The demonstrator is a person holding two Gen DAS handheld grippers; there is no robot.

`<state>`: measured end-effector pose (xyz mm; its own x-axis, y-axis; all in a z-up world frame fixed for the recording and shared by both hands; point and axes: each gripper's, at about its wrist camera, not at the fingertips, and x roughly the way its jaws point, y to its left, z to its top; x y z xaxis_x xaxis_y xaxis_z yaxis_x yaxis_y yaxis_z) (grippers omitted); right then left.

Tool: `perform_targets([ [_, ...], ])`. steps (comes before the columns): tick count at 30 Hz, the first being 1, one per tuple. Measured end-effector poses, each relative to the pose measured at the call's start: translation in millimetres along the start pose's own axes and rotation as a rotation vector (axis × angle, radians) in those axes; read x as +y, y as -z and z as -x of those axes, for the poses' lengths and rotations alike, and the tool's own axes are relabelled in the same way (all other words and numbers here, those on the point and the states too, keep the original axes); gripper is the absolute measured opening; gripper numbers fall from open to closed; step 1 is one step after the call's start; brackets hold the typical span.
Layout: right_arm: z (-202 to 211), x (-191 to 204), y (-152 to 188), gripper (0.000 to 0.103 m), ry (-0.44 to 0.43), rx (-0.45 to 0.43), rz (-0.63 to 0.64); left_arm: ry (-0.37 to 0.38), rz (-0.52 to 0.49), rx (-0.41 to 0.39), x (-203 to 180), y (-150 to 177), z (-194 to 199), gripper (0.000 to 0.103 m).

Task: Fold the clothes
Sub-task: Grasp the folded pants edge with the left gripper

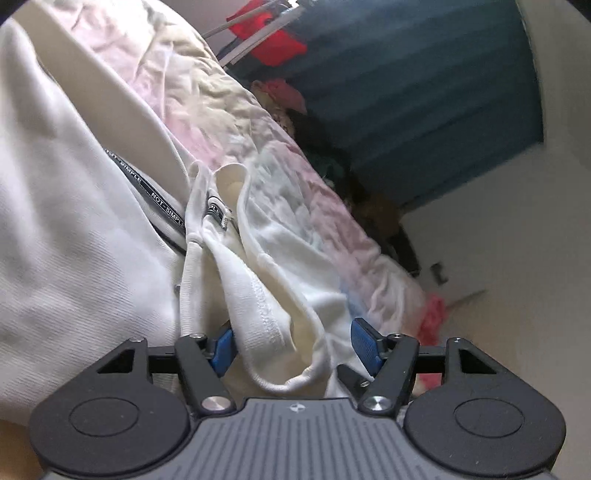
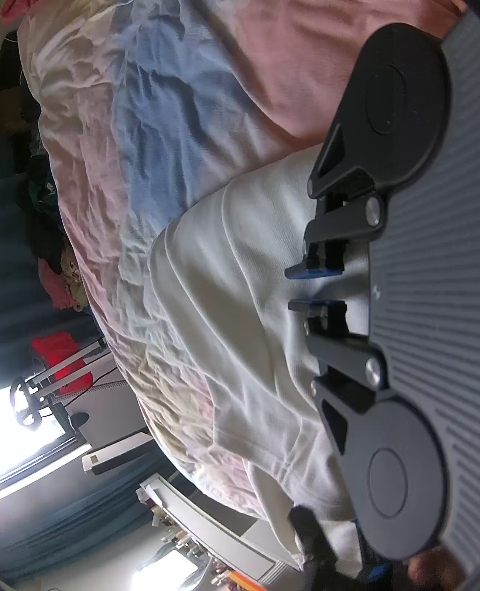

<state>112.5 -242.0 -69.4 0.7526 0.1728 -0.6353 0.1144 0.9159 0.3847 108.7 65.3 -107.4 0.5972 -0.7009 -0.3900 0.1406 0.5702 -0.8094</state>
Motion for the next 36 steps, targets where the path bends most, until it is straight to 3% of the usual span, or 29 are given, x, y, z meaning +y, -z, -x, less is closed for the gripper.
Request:
perform_targets([
  [4, 3, 4, 3, 0.015, 0.012, -0.004, 0.035, 0.0, -0.032, 0.065, -5, 0, -14, 0.063],
  [7, 4, 7, 5, 0.015, 0.02, -0.01, 0.062, -0.047, -0.073, 0.071, -10, 4, -16, 0.056],
  [9, 5, 9, 7, 0.015, 0.028, -0.014, 0.081, -0.059, -0.035, 0.064, -5, 3, -16, 0.05],
  [10, 4, 10, 7, 0.015, 0.036, -0.019, 0.1, -0.064, -0.012, 0.06, -1, 2, -16, 0.041],
  [11, 4, 12, 8, 0.015, 0.044, -0.024, 0.119, -0.07, 0.009, 0.052, 3, 0, -15, 0.026],
  [14, 0, 16, 10, 0.011, 0.069, -0.03, 0.163, -0.087, 0.056, 0.03, 10, -7, 1, 0.014],
  [17, 0, 17, 10, 0.011, 0.067, -0.031, 0.176, -0.111, 0.096, 0.039, 13, -7, 25, 0.01],
  [21, 1, 20, 14, 0.011, 0.065, -0.022, 0.205, -0.244, -0.009, 0.071, 9, 4, 29, 0.011],
  [24, 0, 23, 17, 0.011, 0.078, -0.027, 0.227, -0.28, -0.085, 0.052, 0, 10, 28, 0.016],
  [25, 1, 22, 18, 0.011, 0.078, -0.029, 0.229, -0.278, -0.107, 0.042, -6, 10, 31, 0.022],
  [27, 3, 20, 18, 0.011, 0.074, -0.029, 0.218, -0.31, -0.147, 0.008, -14, 13, 47, 0.04],
  [28, 5, 18, 18, 0.011, 0.07, -0.027, 0.208, -0.333, -0.164, -0.006, -16, 15, 58, 0.054],
  [29, 7, 17, 17, 0.011, 0.067, -0.026, 0.199, -0.354, -0.167, -0.022, -17, 16, 70, 0.059],
  [32, 10, 19, 18, 0.011, 0.067, -0.025, 0.195, -0.417, -0.057, -0.066, -9, 17, 117, 0.073],
  [36, 11, 23, 18, 0.014, 0.073, -0.027, 0.214, -0.545, 0.113, -0.182, 2, 6, 180, 0.081],
])
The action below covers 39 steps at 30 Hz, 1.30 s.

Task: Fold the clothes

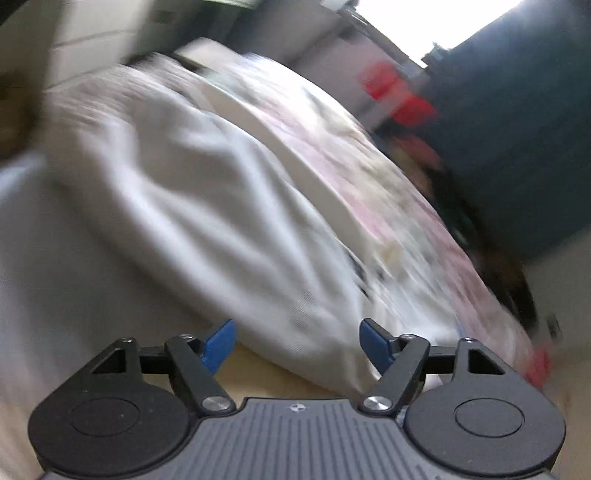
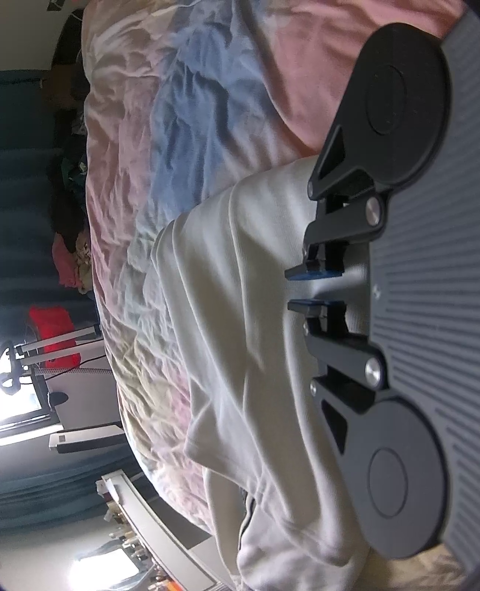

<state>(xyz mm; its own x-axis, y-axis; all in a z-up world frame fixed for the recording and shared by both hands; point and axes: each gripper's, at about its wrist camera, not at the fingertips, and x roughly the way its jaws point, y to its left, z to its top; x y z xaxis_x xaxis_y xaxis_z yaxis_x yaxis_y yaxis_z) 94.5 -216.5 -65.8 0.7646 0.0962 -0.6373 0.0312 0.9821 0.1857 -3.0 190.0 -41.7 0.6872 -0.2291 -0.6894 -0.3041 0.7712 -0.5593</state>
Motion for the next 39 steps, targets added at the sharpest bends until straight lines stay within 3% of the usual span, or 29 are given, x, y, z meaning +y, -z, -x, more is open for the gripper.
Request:
perform_targets([
  [3, 0, 2, -1, 0.015, -0.001, 0.001, 0.002, -0.068, 0.087, -0.044, 20, -15, 13, 0.084],
  [8, 3, 1, -1, 0.015, -0.005, -0.001, -0.006, -0.084, 0.229, 0.001, 52, -36, -23, 0.081],
  [11, 7, -1, -1, 0.016, -0.014, -0.013, -0.021, -0.108, 0.3, -0.05, 73, -46, -33, 0.077],
  [13, 12, -2, -2, 0.016, -0.027, -0.035, -0.04, -0.159, 0.32, -0.128, 80, -55, -36, 0.076],
  [15, 27, 1, -5, 0.016, -0.061, -0.096, -0.038, -0.193, 0.351, -0.188, 89, -63, -37, 0.073],
  [19, 45, 12, -8, 0.016, -0.13, -0.177, 0.009, -0.244, 0.357, -0.266, 100, -76, -40, 0.064],
  [21, 37, 17, -6, 0.016, -0.101, -0.14, 0.045, -0.261, 0.341, -0.294, 99, -80, -41, 0.051],
  [22, 29, 18, -3, 0.016, -0.081, -0.112, 0.051, -0.266, 0.332, -0.315, 97, -80, -39, 0.038],
  [23, 20, 16, 0, 0.016, -0.065, -0.082, 0.05, -0.27, 0.308, -0.346, 92, -80, -34, 0.026],
  [26, -6, 14, 11, 0.014, -0.022, 0.004, 0.068, -0.283, 0.185, -0.443, 67, -80, -19, 0.014],
  [30, -7, 17, 11, 0.014, -0.023, -0.011, 0.068, -0.292, 0.045, -0.543, 17, -71, 5, 0.012],
  [35, 13, -8, 0, 0.016, -0.04, -0.048, -0.081, -0.232, -0.097, -0.652, -73, -63, 26, 0.012],
  [39, 35, -33, -11, 0.016, -0.04, -0.111, -0.213, -0.198, -0.237, -0.717, -160, -36, 25, 0.013],
])
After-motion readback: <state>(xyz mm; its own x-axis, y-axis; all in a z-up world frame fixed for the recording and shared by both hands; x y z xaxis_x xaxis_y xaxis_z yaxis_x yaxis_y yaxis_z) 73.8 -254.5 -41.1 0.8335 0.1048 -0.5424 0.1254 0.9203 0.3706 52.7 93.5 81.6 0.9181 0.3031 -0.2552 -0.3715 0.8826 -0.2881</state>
